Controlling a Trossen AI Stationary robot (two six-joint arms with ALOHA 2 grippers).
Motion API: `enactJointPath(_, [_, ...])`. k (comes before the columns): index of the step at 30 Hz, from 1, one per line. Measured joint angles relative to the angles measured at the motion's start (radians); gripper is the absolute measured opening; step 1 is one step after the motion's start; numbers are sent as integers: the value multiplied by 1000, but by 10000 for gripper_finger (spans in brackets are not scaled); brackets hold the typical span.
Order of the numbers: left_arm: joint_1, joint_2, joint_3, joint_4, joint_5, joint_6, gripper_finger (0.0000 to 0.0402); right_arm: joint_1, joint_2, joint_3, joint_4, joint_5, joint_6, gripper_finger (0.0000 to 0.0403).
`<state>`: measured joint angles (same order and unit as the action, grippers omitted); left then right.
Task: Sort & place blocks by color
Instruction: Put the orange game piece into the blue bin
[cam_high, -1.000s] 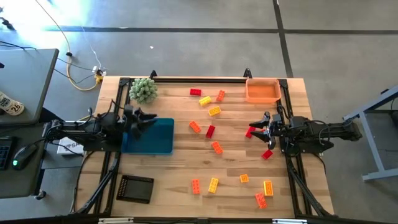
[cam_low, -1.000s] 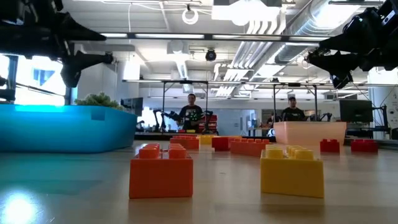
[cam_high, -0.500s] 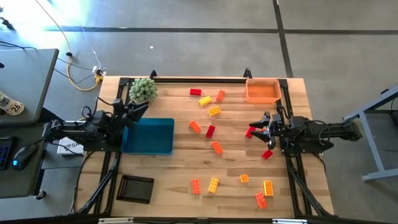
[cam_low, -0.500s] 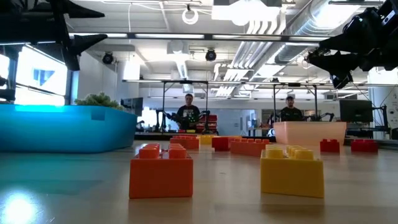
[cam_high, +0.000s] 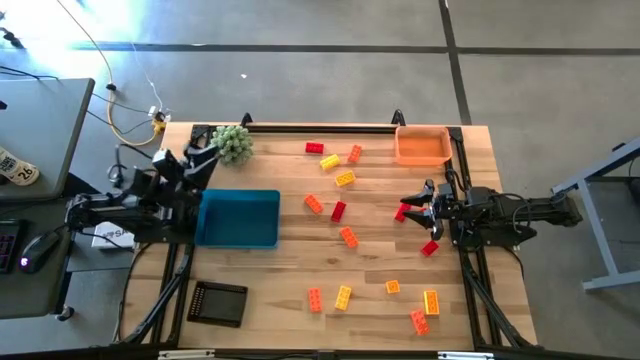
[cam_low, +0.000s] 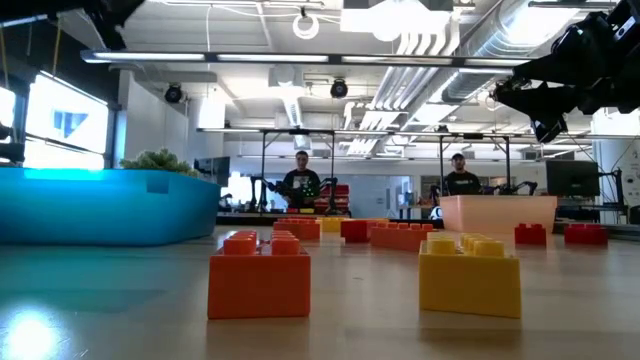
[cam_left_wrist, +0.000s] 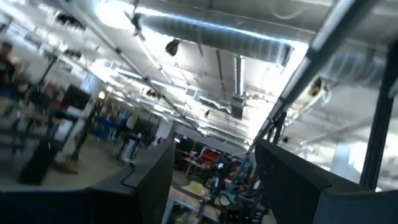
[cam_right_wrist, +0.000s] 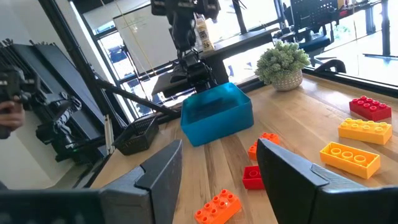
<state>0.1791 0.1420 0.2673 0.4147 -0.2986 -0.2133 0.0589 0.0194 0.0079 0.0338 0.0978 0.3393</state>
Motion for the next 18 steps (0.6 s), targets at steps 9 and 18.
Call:
enactJointPath(9, [0, 219, 252, -304, 38, 219, 213, 0, 0, 0, 0, 0, 0, 195])
enactJointPath(18, [0, 516, 405, -344, 63, 365, 213, 0, 0, 0, 0, 0, 0, 195])
